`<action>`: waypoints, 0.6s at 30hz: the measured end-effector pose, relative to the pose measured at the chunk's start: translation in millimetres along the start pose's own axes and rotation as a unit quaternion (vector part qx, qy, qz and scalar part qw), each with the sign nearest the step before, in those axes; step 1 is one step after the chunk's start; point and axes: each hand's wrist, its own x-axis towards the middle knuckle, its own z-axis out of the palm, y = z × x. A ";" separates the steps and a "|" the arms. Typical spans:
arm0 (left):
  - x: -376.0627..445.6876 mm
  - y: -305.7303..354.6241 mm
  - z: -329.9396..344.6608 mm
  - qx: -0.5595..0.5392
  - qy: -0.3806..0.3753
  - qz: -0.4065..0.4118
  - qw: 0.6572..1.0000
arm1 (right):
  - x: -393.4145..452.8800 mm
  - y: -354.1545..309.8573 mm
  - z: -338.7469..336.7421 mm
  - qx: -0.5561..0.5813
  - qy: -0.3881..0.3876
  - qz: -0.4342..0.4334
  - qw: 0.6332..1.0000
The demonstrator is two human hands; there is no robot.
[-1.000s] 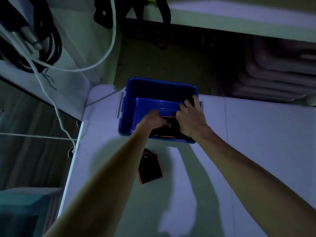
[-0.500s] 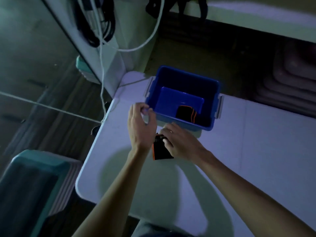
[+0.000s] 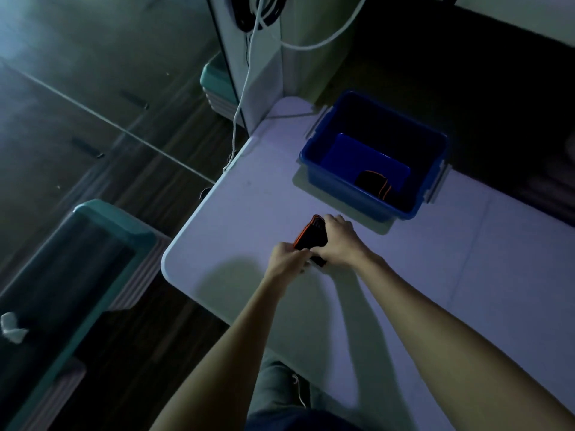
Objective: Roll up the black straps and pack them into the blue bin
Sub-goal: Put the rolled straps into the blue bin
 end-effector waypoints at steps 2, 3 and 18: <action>-7.6 3.7 -3.2 -0.063 -0.022 0.018 0.998 | -9.3 -0.5 -5.1 0.047 0.026 -0.007 0.999; -10.5 6.0 -5.4 -0.093 -0.029 0.027 0.995 | -15.3 -2.9 -9.8 0.069 0.042 -0.019 0.997; 33.5 208.0 21.8 0.235 0.008 0.268 0.934 | -6.2 -7.4 -141.2 0.354 0.172 0.031 0.919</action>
